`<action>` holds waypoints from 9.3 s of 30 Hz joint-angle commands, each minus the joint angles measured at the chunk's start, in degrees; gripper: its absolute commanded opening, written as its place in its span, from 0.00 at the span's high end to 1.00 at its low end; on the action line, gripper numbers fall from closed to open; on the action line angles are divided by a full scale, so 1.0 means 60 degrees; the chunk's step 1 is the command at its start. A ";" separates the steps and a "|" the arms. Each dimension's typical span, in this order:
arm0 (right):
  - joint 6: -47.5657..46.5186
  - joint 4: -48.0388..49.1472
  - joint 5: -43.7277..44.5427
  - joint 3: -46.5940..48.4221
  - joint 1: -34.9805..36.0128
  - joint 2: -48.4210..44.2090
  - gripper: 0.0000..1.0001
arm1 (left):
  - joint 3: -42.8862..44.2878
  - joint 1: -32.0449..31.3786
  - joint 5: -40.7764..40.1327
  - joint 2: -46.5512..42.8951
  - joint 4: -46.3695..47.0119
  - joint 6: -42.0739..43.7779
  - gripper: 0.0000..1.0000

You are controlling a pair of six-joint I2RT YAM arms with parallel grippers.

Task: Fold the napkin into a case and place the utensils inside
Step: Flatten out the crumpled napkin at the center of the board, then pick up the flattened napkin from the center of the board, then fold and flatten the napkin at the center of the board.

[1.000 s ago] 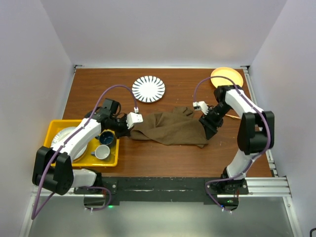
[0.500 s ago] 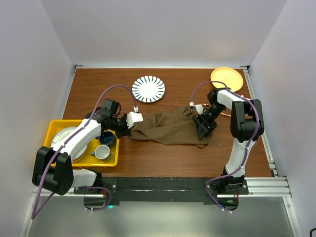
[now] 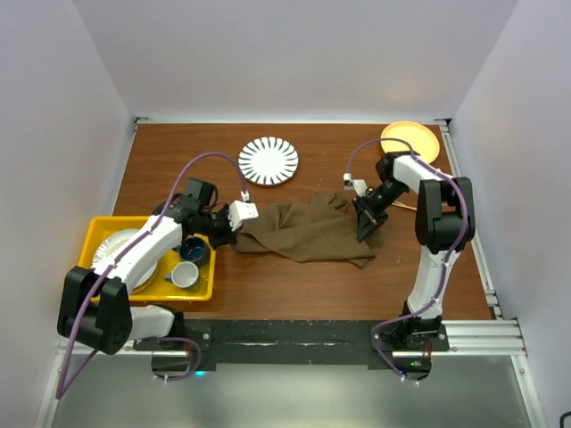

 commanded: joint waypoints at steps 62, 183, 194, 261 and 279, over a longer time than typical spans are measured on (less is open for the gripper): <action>-0.0830 -0.0001 -0.1453 0.4271 -0.2872 -0.4760 1.00 | 0.5001 0.0282 0.0406 -0.0094 0.0290 -0.2839 1.00; 0.3847 0.7315 0.2868 0.6354 -0.0954 0.3177 0.45 | 0.7540 0.2758 -0.0829 0.7274 0.4142 -0.4598 0.48; 0.3993 0.7388 0.3044 0.6648 -0.0909 0.3983 0.44 | 0.7950 0.3065 0.0739 0.8035 0.3849 -0.5767 0.41; 0.2178 0.5705 0.1184 0.4598 -0.1231 0.0499 1.00 | 0.6531 0.2978 0.3068 0.6118 0.2052 -0.3009 1.00; -0.2815 0.2146 0.1227 0.0015 -0.1569 -0.2592 1.00 | 0.1712 0.0840 0.1663 0.2252 -0.0839 0.1935 1.00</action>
